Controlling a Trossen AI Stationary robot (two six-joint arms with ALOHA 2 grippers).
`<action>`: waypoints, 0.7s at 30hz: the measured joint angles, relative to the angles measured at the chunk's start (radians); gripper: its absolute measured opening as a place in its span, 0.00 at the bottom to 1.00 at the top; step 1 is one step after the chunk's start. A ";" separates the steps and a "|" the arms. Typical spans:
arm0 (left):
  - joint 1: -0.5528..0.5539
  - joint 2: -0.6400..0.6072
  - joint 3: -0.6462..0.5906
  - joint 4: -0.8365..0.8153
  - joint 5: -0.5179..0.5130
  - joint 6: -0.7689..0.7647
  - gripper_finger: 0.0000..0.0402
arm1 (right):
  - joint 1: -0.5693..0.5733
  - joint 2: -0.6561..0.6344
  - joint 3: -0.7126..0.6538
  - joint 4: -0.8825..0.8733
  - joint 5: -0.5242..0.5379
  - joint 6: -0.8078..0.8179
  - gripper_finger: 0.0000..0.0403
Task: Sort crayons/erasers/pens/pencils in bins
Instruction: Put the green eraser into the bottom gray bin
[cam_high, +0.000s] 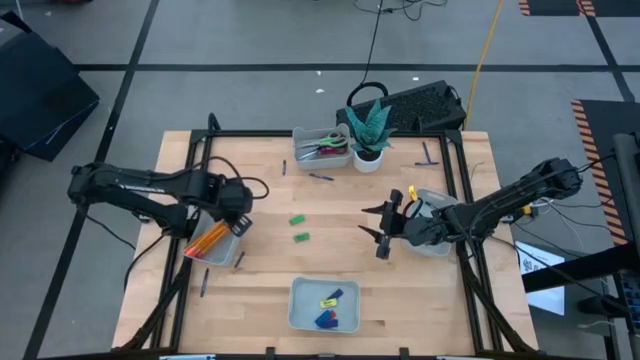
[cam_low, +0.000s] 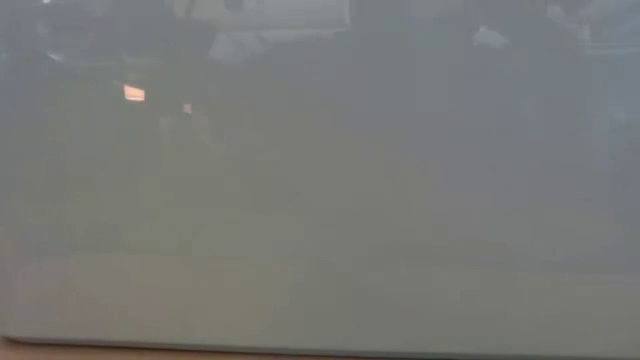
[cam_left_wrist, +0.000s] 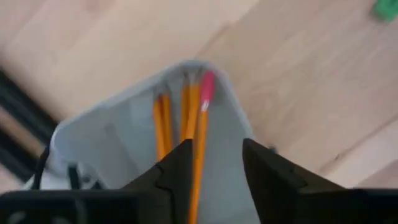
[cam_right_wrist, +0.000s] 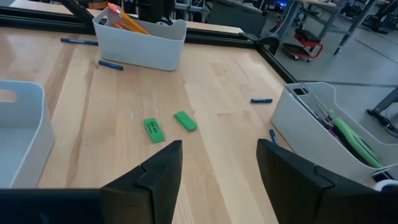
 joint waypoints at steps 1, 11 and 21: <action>-0.003 0.000 0.000 -0.011 0.015 -0.001 0.38 | 0.000 0.000 0.000 0.000 0.000 0.000 0.50; -0.133 0.009 -0.004 0.429 -0.115 0.029 0.44 | -0.017 0.101 -0.001 0.022 -0.039 -0.099 0.50; -0.145 0.241 -0.038 0.880 -0.221 0.388 0.53 | -0.018 0.314 0.127 0.046 -0.233 -0.123 0.50</action>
